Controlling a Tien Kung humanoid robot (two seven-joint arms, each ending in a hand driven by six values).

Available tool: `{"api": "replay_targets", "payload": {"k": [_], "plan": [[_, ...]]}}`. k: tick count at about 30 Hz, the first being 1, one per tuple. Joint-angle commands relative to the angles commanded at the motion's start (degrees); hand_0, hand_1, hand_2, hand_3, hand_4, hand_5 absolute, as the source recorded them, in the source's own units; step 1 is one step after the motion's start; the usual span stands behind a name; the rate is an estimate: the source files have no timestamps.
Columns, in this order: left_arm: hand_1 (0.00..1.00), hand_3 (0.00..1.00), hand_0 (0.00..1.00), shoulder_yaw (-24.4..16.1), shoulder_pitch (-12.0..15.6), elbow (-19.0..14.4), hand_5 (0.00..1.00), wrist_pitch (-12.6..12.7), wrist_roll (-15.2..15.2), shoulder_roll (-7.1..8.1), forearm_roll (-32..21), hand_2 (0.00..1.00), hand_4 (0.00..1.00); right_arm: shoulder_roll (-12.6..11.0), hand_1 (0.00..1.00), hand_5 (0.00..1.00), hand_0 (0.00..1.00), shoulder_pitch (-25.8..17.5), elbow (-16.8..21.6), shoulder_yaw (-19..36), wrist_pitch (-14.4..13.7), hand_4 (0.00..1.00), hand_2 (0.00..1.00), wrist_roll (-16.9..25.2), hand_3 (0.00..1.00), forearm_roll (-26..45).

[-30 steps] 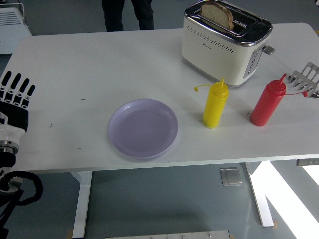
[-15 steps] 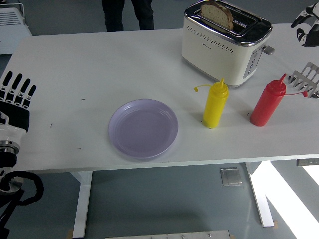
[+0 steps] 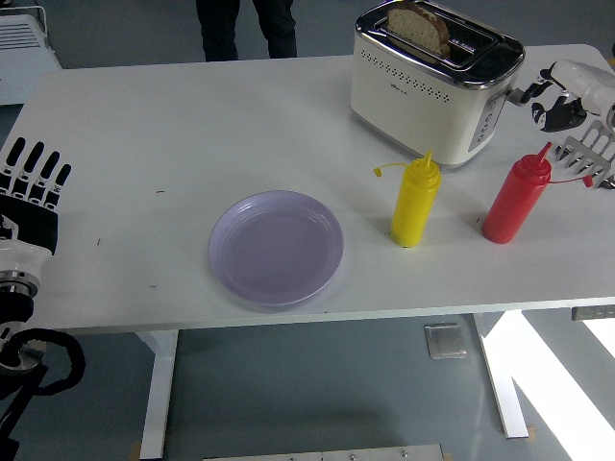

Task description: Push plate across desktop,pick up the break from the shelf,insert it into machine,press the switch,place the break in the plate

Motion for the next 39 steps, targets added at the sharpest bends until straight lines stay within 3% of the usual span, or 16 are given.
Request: {"api": "replay_targets", "payload": {"k": [9,39], "plan": [[0.709,0.67,0.795,0.2,-0.1,0.2,0.998,-0.1,0.0,0.01,-0.2,0.68,0.656,1.5,0.456,0.047,0.377,1.4,-3.2,-1.7,-1.6,0.38,0.741,1.1,0.675,0.4],[0.708,0.673,0.794,0.7,-0.1,0.8,0.998,-0.4,0.0,-0.11,-0.8,0.68,0.657,2.4,0.452,0.037,0.373,2.6,-4.7,-3.9,-2.7,0.376,0.731,1.6,0.662,0.3]]}}
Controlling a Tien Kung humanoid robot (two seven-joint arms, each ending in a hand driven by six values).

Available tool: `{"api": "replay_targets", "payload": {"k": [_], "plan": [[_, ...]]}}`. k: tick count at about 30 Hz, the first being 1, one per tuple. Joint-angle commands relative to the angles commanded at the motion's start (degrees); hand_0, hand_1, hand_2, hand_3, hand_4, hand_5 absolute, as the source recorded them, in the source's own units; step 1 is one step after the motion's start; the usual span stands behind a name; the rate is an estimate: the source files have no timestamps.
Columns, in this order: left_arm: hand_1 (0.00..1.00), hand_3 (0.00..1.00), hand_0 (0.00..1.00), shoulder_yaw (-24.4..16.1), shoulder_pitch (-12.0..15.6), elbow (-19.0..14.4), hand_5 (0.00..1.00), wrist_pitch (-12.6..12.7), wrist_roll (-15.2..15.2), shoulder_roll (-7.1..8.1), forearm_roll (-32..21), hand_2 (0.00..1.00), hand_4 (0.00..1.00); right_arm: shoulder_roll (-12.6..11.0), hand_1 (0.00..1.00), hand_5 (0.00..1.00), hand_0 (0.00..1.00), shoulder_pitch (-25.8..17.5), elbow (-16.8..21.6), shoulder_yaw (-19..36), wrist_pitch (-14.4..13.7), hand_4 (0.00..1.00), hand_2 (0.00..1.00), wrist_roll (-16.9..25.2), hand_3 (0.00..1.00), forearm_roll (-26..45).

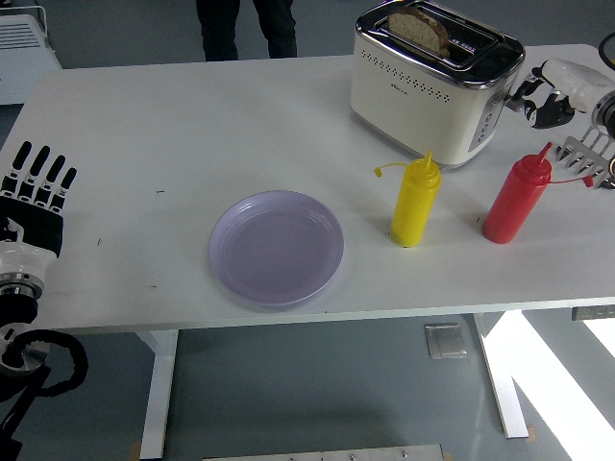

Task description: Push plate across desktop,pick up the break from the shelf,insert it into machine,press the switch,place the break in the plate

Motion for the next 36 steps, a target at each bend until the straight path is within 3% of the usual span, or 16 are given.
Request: {"api": "replay_targets", "payload": {"k": [36], "plan": [[0.706,0.673,0.794,0.1,-0.4,0.2,0.998,-0.2,-0.5,0.0,-0.6,0.68,0.655,2.7,0.448,0.028,0.369,-0.5,-3.9,-6.6,-2.5,0.369,0.715,1.3,0.639,1.4]]}}
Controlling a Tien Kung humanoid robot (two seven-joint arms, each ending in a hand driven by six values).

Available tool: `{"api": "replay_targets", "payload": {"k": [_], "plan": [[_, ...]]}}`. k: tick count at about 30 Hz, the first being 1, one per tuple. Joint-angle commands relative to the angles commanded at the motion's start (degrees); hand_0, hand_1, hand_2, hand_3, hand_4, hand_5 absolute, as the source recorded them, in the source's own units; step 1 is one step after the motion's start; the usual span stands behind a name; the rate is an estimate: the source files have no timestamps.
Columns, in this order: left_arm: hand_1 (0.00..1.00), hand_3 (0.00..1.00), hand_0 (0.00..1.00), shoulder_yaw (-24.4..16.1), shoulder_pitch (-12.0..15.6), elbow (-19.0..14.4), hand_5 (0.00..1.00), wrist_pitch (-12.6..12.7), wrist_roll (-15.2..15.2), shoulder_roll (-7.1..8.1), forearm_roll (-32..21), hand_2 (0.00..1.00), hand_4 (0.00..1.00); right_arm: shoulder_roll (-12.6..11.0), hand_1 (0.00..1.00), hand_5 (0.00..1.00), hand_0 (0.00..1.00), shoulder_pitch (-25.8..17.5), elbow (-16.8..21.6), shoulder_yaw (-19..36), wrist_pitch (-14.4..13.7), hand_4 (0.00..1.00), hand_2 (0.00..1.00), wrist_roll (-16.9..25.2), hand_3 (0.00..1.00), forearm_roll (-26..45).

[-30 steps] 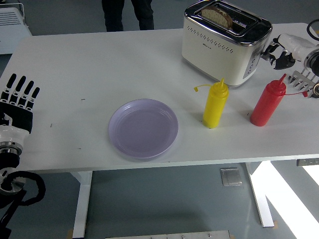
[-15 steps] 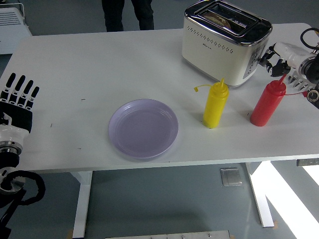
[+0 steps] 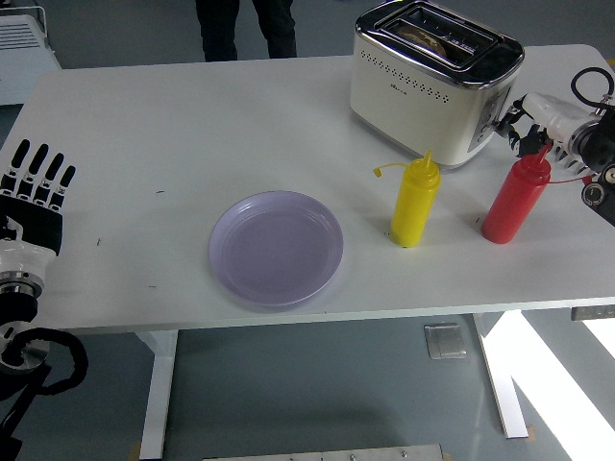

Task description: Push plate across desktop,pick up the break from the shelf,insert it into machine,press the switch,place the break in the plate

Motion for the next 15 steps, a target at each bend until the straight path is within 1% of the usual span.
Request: {"api": "replay_targets", "payload": {"k": [8,15], "plan": [[0.706,0.672,0.793,0.0,-0.1,0.1,0.998,0.0,-0.1,-0.01,-0.1,0.681,0.655,0.1,0.447,0.031,0.368,0.0,-0.3,-0.6,-0.5,0.368,0.713,0.2,0.634,0.1],[0.706,0.672,0.793,-0.1,-0.1,0.3,0.998,0.0,-0.1,-0.05,-0.2,0.681,0.655,-0.4,0.446,0.026,0.364,-0.7,0.8,0.4,-1.5,0.362,0.706,-0.2,0.625,-1.8]]}}
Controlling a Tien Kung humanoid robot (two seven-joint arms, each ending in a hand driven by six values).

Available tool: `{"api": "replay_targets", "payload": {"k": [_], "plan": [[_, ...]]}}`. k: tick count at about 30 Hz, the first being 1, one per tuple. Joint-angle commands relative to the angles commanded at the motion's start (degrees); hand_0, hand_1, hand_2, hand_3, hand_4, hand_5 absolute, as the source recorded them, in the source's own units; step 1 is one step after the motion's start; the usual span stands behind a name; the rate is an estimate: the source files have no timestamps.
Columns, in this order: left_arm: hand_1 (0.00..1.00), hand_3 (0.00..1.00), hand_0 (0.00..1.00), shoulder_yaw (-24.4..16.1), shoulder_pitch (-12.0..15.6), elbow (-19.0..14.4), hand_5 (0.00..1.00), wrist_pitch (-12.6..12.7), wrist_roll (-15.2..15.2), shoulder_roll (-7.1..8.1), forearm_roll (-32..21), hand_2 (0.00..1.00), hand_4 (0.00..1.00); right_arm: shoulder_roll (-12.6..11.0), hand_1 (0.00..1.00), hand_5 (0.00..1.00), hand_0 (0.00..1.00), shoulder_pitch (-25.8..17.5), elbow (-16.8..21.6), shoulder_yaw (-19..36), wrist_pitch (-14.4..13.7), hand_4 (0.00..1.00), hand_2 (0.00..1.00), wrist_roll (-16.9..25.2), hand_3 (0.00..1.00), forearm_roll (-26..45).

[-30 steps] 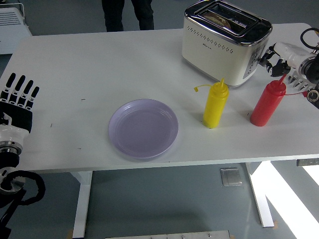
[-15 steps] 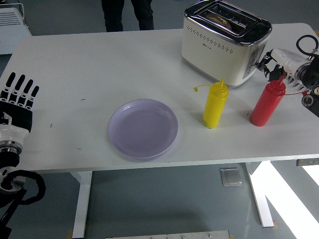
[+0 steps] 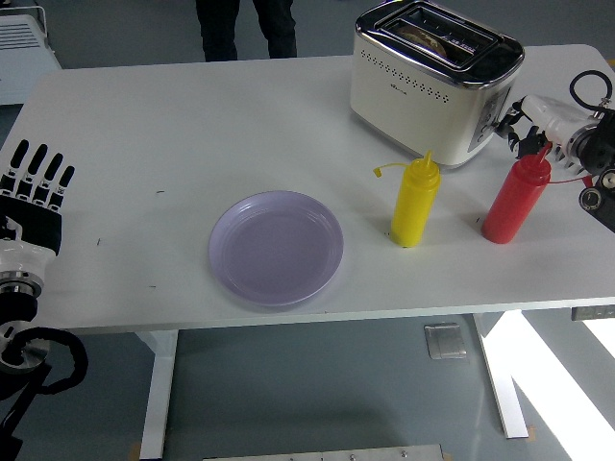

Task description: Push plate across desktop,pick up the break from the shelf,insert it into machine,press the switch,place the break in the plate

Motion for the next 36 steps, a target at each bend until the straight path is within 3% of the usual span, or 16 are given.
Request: {"api": "replay_targets", "payload": {"k": [13,22,23,24,28,29,33,36], "plan": [[0.704,0.671,0.792,-0.3,0.2,0.3,0.998,-0.1,-0.2,-0.14,-0.5,0.679,0.654,-1.7,0.434,0.029,0.346,-4.2,8.0,13.4,-1.4,0.365,0.671,-6.1,0.602,-7.2],[0.705,0.67,0.792,-0.6,0.7,0.1,0.998,-0.2,-0.1,-0.18,-0.5,0.678,0.653,-3.3,0.438,0.03,0.344,-5.7,13.9,25.1,-0.4,0.378,0.673,-8.4,0.607,-11.5],[0.705,0.669,0.791,-0.7,0.8,0.0,0.998,-0.2,-0.1,-0.18,-0.5,0.677,0.653,-3.5,0.494,0.128,0.373,-5.6,14.6,26.3,-0.7,0.614,0.695,-8.3,0.682,-12.0],[0.705,0.669,0.791,-0.8,0.9,-0.1,0.998,-0.2,-0.1,-0.18,-0.5,0.677,0.653,-3.7,0.494,0.128,0.373,-5.3,15.2,27.2,-1.1,0.614,0.695,-8.0,0.682,-12.2],[0.705,0.669,0.791,-0.8,1.1,-0.3,0.998,-0.1,0.0,-0.16,-0.3,0.677,0.653,-4.1,0.494,0.128,0.373,-3.0,17.4,26.7,-4.4,0.614,0.695,-5.9,0.682,-10.3],[0.704,0.669,0.789,-0.7,1.1,-0.3,0.998,-0.1,0.0,-0.17,-0.3,0.677,0.653,-4.0,0.688,0.116,0.693,-2.2,17.4,25.8,-5.2,0.686,0.737,-5.3,0.726,-9.4],[0.704,0.669,0.789,-0.5,0.9,-0.3,0.998,-0.1,0.1,-0.17,-0.2,0.677,0.653,-2.6,0.688,0.116,0.693,2.1,16.3,21.0,-8.0,0.686,0.737,-3.5,0.726,-6.5],[0.704,0.669,0.79,-0.3,0.8,-0.3,0.998,-0.3,0.2,-0.09,-0.4,0.677,0.654,-0.7,0.7,0.084,0.728,5.7,13.3,16.9,-9.7,0.703,0.736,-2.2,0.721,-4.7]]}}
